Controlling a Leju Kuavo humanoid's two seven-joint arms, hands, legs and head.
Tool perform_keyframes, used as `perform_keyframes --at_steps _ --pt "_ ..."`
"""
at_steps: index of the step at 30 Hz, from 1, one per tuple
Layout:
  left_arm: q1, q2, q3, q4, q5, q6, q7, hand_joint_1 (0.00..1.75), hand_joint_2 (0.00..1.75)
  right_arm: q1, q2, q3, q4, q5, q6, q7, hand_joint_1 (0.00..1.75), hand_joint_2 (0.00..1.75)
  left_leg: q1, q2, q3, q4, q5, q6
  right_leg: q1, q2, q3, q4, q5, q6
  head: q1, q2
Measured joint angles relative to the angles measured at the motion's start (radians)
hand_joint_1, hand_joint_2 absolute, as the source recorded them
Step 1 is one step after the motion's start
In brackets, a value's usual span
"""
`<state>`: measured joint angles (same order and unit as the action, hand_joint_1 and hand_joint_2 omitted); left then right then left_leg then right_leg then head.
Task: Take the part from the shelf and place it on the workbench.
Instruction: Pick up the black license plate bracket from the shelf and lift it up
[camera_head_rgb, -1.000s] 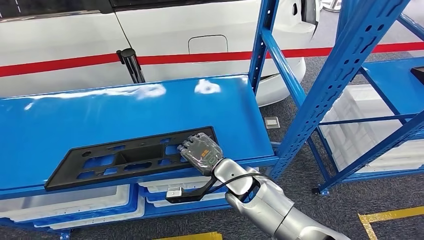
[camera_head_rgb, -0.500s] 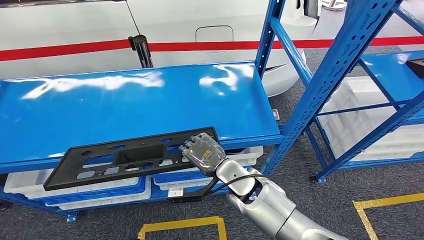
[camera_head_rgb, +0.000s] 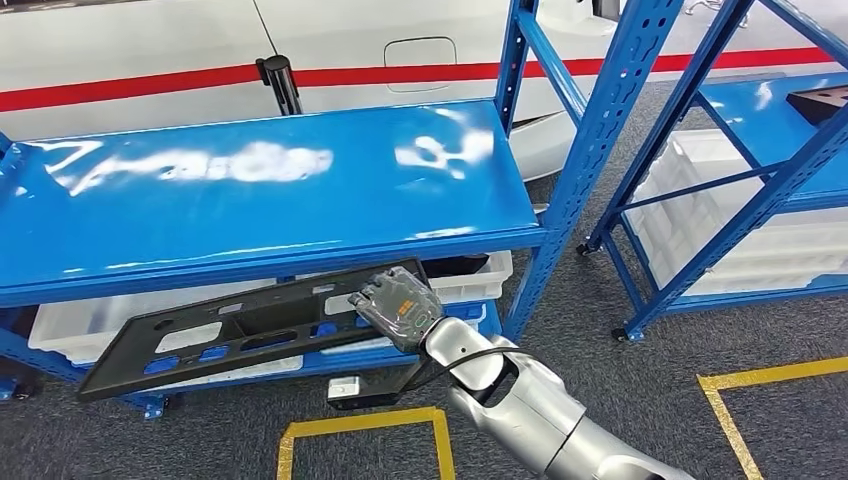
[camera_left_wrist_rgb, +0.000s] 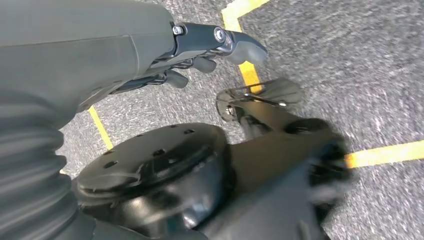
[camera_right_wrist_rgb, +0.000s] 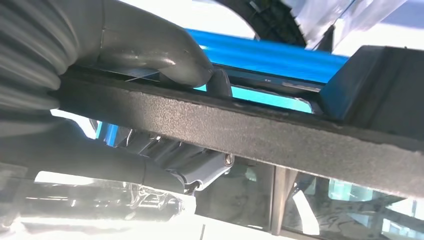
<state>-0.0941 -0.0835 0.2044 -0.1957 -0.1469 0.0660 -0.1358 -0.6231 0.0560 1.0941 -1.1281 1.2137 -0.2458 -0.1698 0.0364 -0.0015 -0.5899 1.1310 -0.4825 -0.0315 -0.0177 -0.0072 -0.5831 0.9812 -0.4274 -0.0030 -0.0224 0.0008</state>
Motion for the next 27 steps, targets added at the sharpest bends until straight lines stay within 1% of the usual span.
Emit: perform_keyframes --at_steps 1,2,3,4,5,6,7,8,9,10,11,12,13,14,15,16,17,18,19,20,21,22,23,24,25,26,27 --pt "-0.001 0.0 0.0 0.0 0.0 0.0 0.0 0.0 1.75 -0.001 0.002 -0.001 -0.001 -0.001 0.0 -0.001 1.61 1.75 0.0 -0.002 0.041 -0.062 -0.001 0.0 0.001 0.0 -0.011 0.009 0.004 0.006 0.001 0.0" --pt "-0.002 -0.001 0.0 0.0 0.0 0.0 0.0 0.0 1.75 -0.002 0.003 -0.002 -0.002 -0.001 0.0 -0.002 1.61 1.75 -0.002 -0.004 0.065 -0.105 -0.008 0.002 0.003 0.0 -0.021 0.016 0.009 0.014 0.001 0.0" --pt "-0.003 -0.001 0.0 0.0 0.0 0.0 0.0 0.0 1.75 -0.004 0.004 -0.002 -0.003 -0.002 0.0 -0.003 1.61 1.75 -0.006 -0.006 0.073 -0.124 -0.016 0.005 0.005 0.0 -0.028 0.02 0.015 0.022 0.001 0.0" --pt "-0.003 -0.001 0.0 0.0 0.0 0.0 0.0 0.0 1.75 -0.005 0.005 -0.002 -0.004 -0.003 0.0 -0.005 1.61 1.75 -0.009 -0.007 0.067 -0.128 -0.014 0.013 0.007 0.0 -0.033 0.021 0.023 0.032 0.002 0.0" --pt "-0.002 -0.001 0.0 0.0 0.0 -0.001 0.0 0.0 1.75 -0.005 0.004 -0.002 -0.005 -0.005 0.0 -0.006 1.61 1.75 -0.01 -0.004 0.06 -0.129 -0.008 0.023 0.006 0.0 -0.038 0.025 0.024 0.039 0.002 0.0" --pt "-0.003 -0.002 0.0 0.0 0.0 -0.001 0.001 0.0 1.75 -0.006 0.003 -0.002 -0.006 -0.007 0.001 -0.008 1.61 1.75 -0.012 -0.001 0.051 -0.131 0.002 0.036 0.006 0.001 -0.05 0.039 0.012 0.041 0.003 0.0" --pt "-0.003 -0.002 0.001 0.0 0.0 -0.002 0.001 0.0 1.75 -0.006 0.002 -0.002 -0.007 -0.008 0.002 -0.01 1.61 1.75 -0.013 0.002 0.04 -0.133 0.013 0.05 0.006 0.001 -0.066 0.071 -0.018 0.037 0.006 0.0" --pt "-0.004 -0.002 0.001 0.0 0.0 -0.002 0.001 0.0 1.75 -0.005 0.002 -0.002 -0.009 -0.009 0.004 -0.011 1.61 1.75 -0.014 0.004 0.028 -0.134 0.024 0.062 0.005 0.002 -0.086 0.122 -0.059 0.031 0.008 0.0" --pt "-0.005 -0.002 0.001 0.0 0.0 -0.002 0.001 0.0 1.75 -0.005 0.002 -0.002 -0.01 -0.01 0.004 -0.011 1.61 1.75 -0.017 0.005 0.014 -0.134 0.035 0.069 0.004 0.002 -0.107 0.189 -0.104 0.025 0.01 0.0" --pt "-0.005 -0.002 0.001 0.0 0.0 -0.002 0.001 0.0 1.75 -0.004 0.002 -0.002 -0.01 -0.01 0.005 -0.012 1.61 1.75 -0.019 0.006 -0.001 -0.133 0.047 0.073 0.004 0.003 -0.123 0.257 -0.138 0.023 0.012 0.0" --pt "-0.005 -0.002 0.002 0.0 0.0 -0.002 0.002 0.0 1.75 -0.003 0.002 -0.002 -0.01 -0.009 0.006 -0.012 1.61 1.75 -0.021 0.008 -0.015 -0.133 0.058 0.074 0.004 0.003 -0.128 0.307 -0.153 0.027 0.012 0.0" --pt "-0.005 -0.002 0.002 0.0 0.0 -0.002 0.003 0.0 1.75 -0.002 0.002 -0.001 -0.01 -0.009 0.007 -0.012 1.61 1.75 -0.023 0.009 -0.03 -0.133 0.07 0.074 0.005 0.003 -0.119 0.33 -0.151 0.034 0.012 0.0" --pt "-0.006 -0.002 0.002 0.0 0.0 -0.001 0.003 0.0 1.75 -0.001 0.002 -0.001 -0.01 -0.009 0.009 -0.012 1.61 1.75 -0.025 0.009 -0.044 -0.133 0.082 0.073 0.006 0.003 -0.091 0.316 -0.132 0.042 0.012 0.0" --pt "-0.006 -0.002 0.003 0.0 0.001 -0.001 0.004 0.0 1.75 0.0 0.003 -0.001 -0.01 -0.009 0.01 -0.012 1.61 1.75 -0.027 0.009 -0.057 -0.133 0.094 0.071 0.007 0.003 -0.046 0.266 -0.111 0.046 0.012 0.0" --pt "-0.006 -0.002 0.003 0.0 0.001 0.0 0.004 0.0 1.75 0.0 0.006 -0.001 -0.01 -0.009 0.013 -0.012 1.61 1.75 -0.028 0.009 -0.068 -0.132 0.105 0.068 0.009 0.003 0.012 0.192 -0.1 0.044 0.012 0.0" --pt "-0.006 -0.002 0.003 0.0 0.0 0.0 0.005 0.0 1.75 -0.001 0.009 -0.002 -0.011 -0.008 0.015 -0.012 1.61 1.75 -0.03 0.009 -0.077 -0.132 0.116 0.064 0.014 0.003 0.071 0.107 -0.103 0.038 0.012 0.0" --pt "-0.007 -0.003 0.003 0.0 0.0 0.0 0.005 0.0 1.75 -0.001 0.013 -0.002 -0.012 -0.008 0.016 -0.012 1.61 1.75 -0.031 0.01 -0.082 -0.134 0.128 0.059 0.018 0.004 0.111 0.041 -0.111 0.03 0.01 0.0" --pt "-0.007 -0.003 0.003 0.0 -0.002 0.001 0.007 0.0 1.75 -0.001 0.016 -0.002 -0.013 -0.008 0.018 -0.012 1.61 1.75 -0.031 0.01 -0.086 -0.137 0.139 0.054 0.022 0.005 0.131 -0.001 -0.119 0.023 0.01 0.0" --pt "-0.007 -0.003 0.003 0.0 -0.004 0.002 0.009 0.0 1.75 -0.001 0.019 -0.002 -0.014 -0.008 0.018 -0.013 1.61 1.75 -0.031 0.011 -0.089 -0.14 0.151 0.049 0.024 0.006 0.132 -0.019 -0.118 0.019 0.009 0.0" --pt "-0.006 -0.003 0.003 0.001 -0.006 0.003 0.01 0.0 1.75 0.001 0.019 -0.002 -0.014 -0.008 0.018 -0.013 1.61 1.75 -0.028 0.01 -0.093 -0.142 0.156 0.044 0.017 0.006 0.122 -0.019 -0.109 0.013 0.008 0.0" --pt "-0.005 -0.004 0.003 0.001 -0.008 0.004 0.012 0.0 1.75 0.002 0.02 -0.002 -0.014 -0.008 0.018 -0.013 1.61 1.75 -0.025 0.008 -0.099 -0.135 0.143 0.04 0.012 0.005 0.116 -0.02 -0.098 0.006 0.007 0.0" --pt "-0.004 -0.004 0.003 0.001 -0.01 0.005 0.014 0.0 1.75 0.003 0.02 -0.002 -0.014 -0.007 0.018 -0.013 1.61 1.75 -0.022 0.006 -0.109 -0.112 0.108 0.034 0.007 0.003 0.109 -0.02 -0.085 -0.004 0.005 0.0" --pt "-0.003 -0.004 0.003 0.002 -0.011 0.006 0.016 0.0 1.75 0.004 0.02 -0.002 -0.014 -0.007 0.018 -0.013 1.61 1.75 -0.019 0.004 -0.124 -0.065 0.055 0.029 0.003 0.001 0.099 -0.02 -0.071 -0.012 0.004 0.0" --pt "-0.003 -0.004 0.003 0.002 -0.012 0.006 0.017 0.0 1.75 0.006 0.021 -0.002 -0.014 -0.007 0.018 -0.012 1.61 1.75 -0.018 0.003 -0.142 0.004 -0.004 0.023 0.005 0.0 0.087 -0.019 -0.057 -0.016 0.002 0.0" --pt "-0.003 -0.004 0.003 0.002 -0.014 0.006 0.018 0.0 1.75 0.009 0.021 -0.002 -0.014 -0.007 0.017 -0.012 1.61 1.75 -0.017 0.002 -0.158 0.079 -0.052 0.018 0.005 0.0 0.071 -0.018 -0.044 -0.018 0.001 0.0" --pt "-0.004 -0.004 0.003 0.002 -0.015 0.007 0.019 0.0 1.75 0.013 0.021 -0.003 -0.014 -0.006 0.017 -0.011 1.61 1.75 -0.015 0.002 -0.167 0.142 -0.074 0.013 0.005 -0.001 0.053 -0.015 -0.033 -0.016 0.001 0.0" --pt "-0.005 -0.004 0.003 0.002 -0.017 0.008 0.019 0.0 1.75 0.016 0.021 -0.004 -0.014 -0.006 0.017 -0.01 1.61 1.75 -0.013 0.002 -0.163 0.178 -0.072 0.01 0.004 -0.001 0.036 -0.011 -0.022 -0.013 0.0 0.0"
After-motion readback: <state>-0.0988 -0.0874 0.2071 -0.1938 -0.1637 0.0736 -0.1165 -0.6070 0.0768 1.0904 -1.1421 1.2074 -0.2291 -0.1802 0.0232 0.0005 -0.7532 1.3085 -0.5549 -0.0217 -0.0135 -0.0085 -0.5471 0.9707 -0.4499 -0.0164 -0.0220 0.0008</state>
